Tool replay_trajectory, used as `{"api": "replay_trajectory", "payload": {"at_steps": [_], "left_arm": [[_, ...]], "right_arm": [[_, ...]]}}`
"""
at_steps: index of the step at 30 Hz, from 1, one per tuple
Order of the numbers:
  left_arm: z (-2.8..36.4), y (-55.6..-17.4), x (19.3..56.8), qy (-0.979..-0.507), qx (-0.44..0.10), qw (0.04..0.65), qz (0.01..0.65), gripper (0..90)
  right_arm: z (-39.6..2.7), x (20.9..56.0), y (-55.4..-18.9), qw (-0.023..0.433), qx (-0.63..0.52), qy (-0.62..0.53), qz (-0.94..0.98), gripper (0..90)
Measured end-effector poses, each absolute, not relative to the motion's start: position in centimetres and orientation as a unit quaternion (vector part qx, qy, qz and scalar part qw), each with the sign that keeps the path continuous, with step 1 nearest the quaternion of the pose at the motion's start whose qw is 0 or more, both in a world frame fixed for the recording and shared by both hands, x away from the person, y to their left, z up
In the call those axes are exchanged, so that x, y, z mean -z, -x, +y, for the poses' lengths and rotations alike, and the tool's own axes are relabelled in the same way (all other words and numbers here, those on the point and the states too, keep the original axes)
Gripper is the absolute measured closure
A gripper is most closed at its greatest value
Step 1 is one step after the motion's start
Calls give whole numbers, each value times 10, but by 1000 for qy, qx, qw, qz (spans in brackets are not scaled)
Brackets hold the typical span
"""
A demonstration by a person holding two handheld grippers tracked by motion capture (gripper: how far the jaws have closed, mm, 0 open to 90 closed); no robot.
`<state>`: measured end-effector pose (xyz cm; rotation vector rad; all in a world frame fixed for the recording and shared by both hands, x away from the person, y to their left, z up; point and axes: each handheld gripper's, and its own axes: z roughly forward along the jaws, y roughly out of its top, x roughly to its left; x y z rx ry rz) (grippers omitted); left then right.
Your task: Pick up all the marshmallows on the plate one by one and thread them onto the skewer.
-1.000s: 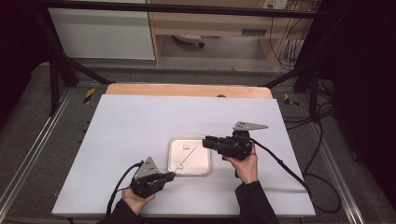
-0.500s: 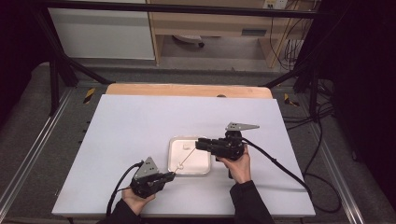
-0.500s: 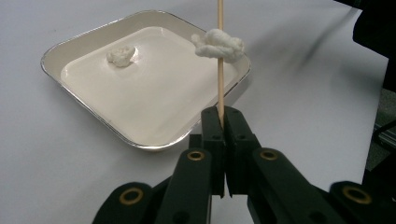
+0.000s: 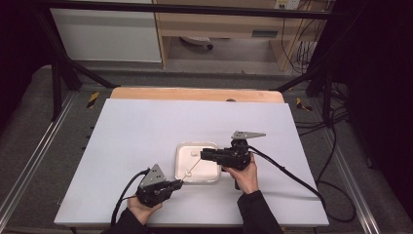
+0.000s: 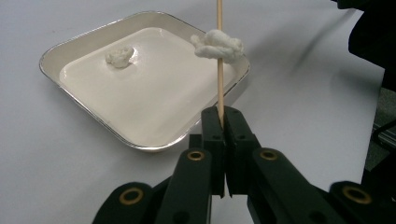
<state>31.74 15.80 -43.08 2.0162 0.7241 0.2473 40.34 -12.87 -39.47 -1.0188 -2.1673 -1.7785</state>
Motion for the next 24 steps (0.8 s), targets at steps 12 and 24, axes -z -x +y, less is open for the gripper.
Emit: {"api": "replay_trajectory", "payload": {"at_steps": [12,24], "left_arm": [[156,-317,433,-826,-100,469,296,881],[153,-318,434,-825,-98,471,296,881]], "right_arm": [[-121,403,-397,84,593,341,-724,734],[-111,418,-391,109,581,335,-734,734]]}}
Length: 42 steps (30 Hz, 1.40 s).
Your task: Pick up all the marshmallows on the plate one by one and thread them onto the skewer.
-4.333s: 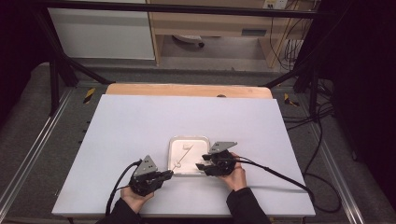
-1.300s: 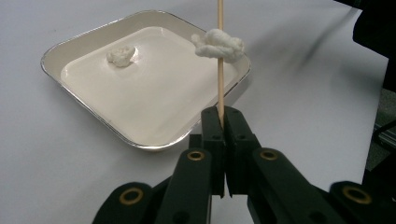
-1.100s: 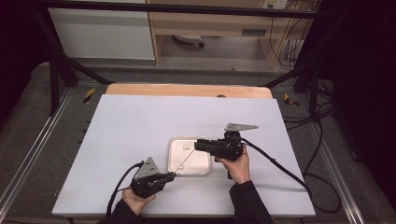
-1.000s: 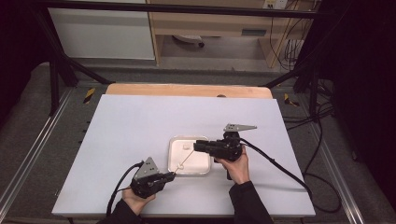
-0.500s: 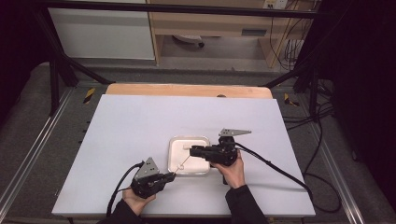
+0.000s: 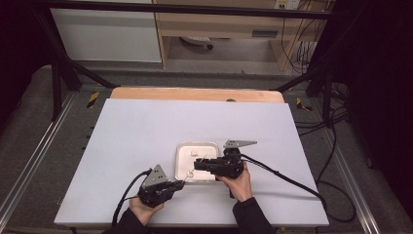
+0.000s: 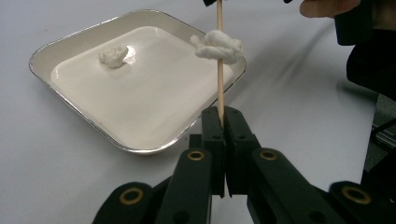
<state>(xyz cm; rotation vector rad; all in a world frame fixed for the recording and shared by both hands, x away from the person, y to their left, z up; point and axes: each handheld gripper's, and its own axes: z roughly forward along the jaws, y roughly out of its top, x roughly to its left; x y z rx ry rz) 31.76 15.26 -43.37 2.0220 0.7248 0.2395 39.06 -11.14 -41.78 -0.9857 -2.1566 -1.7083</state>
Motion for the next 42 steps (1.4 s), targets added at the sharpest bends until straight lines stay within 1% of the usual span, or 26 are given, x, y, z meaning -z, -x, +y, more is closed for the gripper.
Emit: {"api": "replay_trajectory", "payload": {"at_steps": [8,11,16,18,22,25,31,39,42], "left_arm": [[152,-318,435,-825,-96,470,299,881],[152,-318,434,-825,-96,470,298,881],[156,-319,433,-823,-99,472,302,880],[157,-320,433,-822,-101,470,305,880],[160,-320,432,-821,-103,468,309,880],[161,-321,431,-822,-104,466,310,880],[164,-321,429,-825,-106,462,310,880],[175,-323,422,-822,-107,460,318,879],[181,-324,420,-821,-109,460,321,879]], "right_arm": [[-107,423,-388,110,576,336,-737,732],[-107,422,-388,101,571,332,-744,708],[-113,414,-387,63,563,327,-756,499],[-117,409,-385,48,555,322,-765,444],[-124,403,-382,12,544,311,-779,290],[-128,403,-380,-9,533,309,-788,211],[-142,408,-380,-41,509,320,-798,108],[-153,414,-380,-75,478,325,-812,24],[-152,415,-380,-76,477,328,-812,19]]}}
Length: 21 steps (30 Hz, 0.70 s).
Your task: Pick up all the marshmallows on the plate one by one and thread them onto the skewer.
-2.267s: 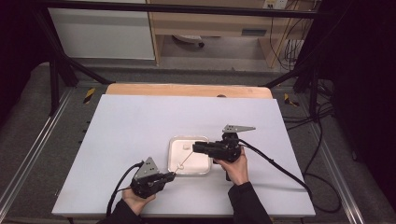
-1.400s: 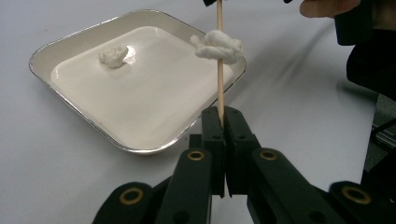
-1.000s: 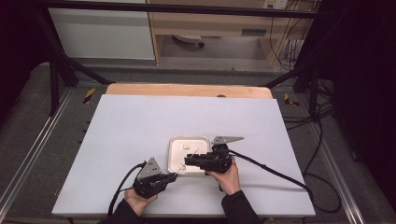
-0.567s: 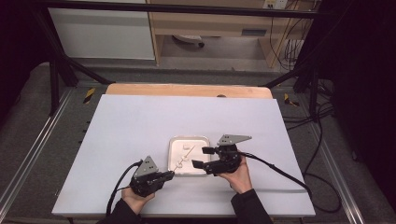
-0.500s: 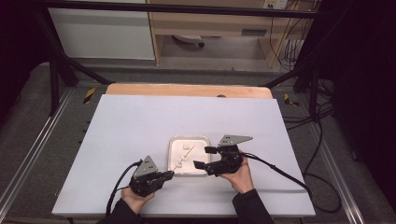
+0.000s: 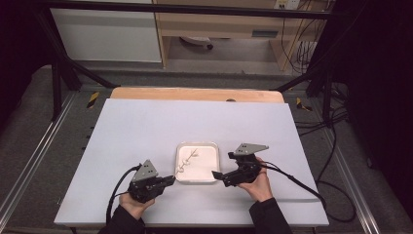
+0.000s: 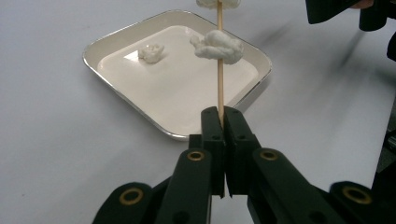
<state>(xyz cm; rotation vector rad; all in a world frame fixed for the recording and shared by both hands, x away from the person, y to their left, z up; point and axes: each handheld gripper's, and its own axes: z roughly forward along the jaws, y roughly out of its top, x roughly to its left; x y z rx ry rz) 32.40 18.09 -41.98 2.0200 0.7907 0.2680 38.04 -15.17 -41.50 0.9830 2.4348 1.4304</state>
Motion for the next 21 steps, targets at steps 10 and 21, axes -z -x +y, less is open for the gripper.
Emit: {"api": "replay_trajectory", "payload": {"at_steps": [10,21], "left_arm": [[202,-324,420,-819,-111,456,331,879],[212,-325,424,-816,-108,456,339,880]], "right_arm": [[-144,413,-389,87,-469,-335,813,7],[-112,413,-412,96,-451,-335,822,27]]}}
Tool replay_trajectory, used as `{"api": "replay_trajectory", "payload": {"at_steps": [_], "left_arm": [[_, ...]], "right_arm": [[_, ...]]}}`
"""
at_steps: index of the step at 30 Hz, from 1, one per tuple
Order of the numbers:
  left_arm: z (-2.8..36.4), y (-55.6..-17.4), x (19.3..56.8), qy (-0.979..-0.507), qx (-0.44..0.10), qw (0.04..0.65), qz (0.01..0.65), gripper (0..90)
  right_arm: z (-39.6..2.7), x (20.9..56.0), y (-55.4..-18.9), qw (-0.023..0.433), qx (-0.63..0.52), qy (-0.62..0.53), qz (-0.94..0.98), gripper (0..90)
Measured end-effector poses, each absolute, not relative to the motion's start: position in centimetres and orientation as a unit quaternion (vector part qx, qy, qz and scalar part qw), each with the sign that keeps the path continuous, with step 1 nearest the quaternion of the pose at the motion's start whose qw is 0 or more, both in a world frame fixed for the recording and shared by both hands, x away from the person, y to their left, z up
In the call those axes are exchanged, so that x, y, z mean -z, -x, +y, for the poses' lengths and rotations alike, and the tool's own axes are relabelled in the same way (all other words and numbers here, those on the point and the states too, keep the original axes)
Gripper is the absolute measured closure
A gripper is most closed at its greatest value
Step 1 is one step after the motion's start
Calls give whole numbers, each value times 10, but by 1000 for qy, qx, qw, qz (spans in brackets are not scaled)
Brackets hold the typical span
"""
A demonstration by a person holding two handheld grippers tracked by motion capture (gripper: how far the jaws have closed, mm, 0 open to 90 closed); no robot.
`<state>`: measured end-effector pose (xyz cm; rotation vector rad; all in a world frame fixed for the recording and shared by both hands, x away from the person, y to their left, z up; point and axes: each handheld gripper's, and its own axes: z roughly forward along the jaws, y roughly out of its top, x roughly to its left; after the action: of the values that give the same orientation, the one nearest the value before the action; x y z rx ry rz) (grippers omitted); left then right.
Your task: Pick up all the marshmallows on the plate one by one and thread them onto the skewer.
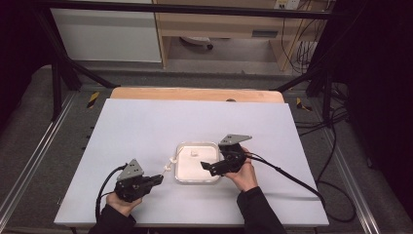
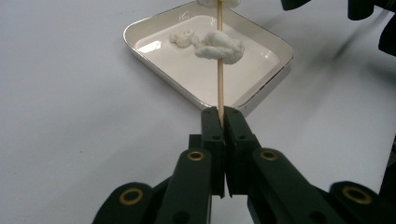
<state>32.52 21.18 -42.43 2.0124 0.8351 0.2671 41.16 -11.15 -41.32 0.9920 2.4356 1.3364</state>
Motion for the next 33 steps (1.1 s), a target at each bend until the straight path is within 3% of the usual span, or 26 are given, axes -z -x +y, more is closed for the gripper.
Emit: {"api": "replay_trajectory", "payload": {"at_steps": [17,24,33], "left_arm": [[212,-327,427,-818,-105,453,339,879],[213,-328,427,-816,-105,454,341,879],[212,-328,428,-817,-103,454,341,879]], "right_arm": [[-67,424,-450,95,-414,-313,849,280],[-62,434,-461,93,-399,-311,858,425],[-62,442,-467,89,-389,-299,867,543]]}}
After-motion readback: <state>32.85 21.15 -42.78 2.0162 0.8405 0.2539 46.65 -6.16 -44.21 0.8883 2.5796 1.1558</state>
